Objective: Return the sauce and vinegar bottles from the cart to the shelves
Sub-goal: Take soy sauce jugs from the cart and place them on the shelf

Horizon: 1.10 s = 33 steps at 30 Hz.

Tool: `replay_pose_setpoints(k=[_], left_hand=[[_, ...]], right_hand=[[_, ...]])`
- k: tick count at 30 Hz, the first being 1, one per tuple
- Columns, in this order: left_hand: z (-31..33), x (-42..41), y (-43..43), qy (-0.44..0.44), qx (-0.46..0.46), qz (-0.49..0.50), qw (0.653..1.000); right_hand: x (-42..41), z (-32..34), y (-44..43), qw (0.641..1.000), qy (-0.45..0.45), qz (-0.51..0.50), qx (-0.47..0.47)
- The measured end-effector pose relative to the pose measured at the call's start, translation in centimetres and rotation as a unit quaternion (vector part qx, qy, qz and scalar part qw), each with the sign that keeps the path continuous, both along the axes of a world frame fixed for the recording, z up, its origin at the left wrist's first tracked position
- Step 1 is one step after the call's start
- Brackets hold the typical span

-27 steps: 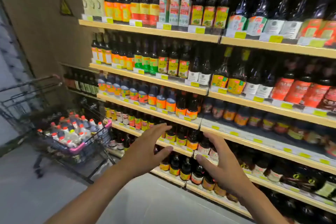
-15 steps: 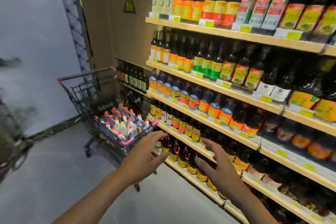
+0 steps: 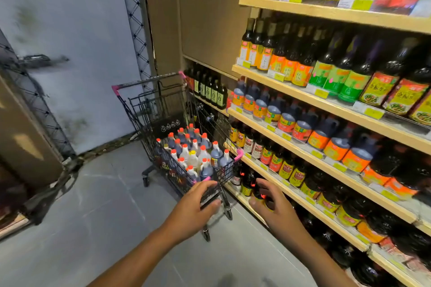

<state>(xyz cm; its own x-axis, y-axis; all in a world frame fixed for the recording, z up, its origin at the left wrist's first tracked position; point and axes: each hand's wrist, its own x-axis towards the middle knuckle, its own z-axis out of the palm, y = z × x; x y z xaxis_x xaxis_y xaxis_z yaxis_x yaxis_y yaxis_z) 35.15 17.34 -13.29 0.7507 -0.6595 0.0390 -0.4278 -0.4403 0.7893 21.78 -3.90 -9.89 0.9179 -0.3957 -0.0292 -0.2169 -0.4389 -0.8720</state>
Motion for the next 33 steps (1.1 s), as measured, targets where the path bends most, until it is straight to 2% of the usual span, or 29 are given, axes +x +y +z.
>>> replay_pose_setpoints(k=[5, 13, 17, 28, 33], left_hand=[[-1.8, 6.5, -2.2, 0.019, -0.003, 0.013, 1.0], [-2.5, 19.9, -7.9, 0.031, -0.01, 0.056, 0.998], [-4.1, 25.0, -9.4, 0.039, -0.03, 0.097, 0.994], [-8.0, 41.6, -10.4, 0.059, -0.016, 0.119, 0.991], [-9.7, 50.9, -10.0, 0.068, 0.01, 0.106, 0.992]], right_hand=[[6.7, -3.0, -2.9, 1.0, 0.017, 0.019, 0.004], [21.3, -5.4, -10.2, 0.995, 0.051, 0.058, 0.056], [28.4, -7.0, -13.1, 0.993, 0.051, 0.091, 0.051], [44.7, -9.5, -16.0, 0.99, 0.073, 0.086, 0.087], [52.9, -10.7, -15.0, 0.991, 0.104, 0.049, 0.073]])
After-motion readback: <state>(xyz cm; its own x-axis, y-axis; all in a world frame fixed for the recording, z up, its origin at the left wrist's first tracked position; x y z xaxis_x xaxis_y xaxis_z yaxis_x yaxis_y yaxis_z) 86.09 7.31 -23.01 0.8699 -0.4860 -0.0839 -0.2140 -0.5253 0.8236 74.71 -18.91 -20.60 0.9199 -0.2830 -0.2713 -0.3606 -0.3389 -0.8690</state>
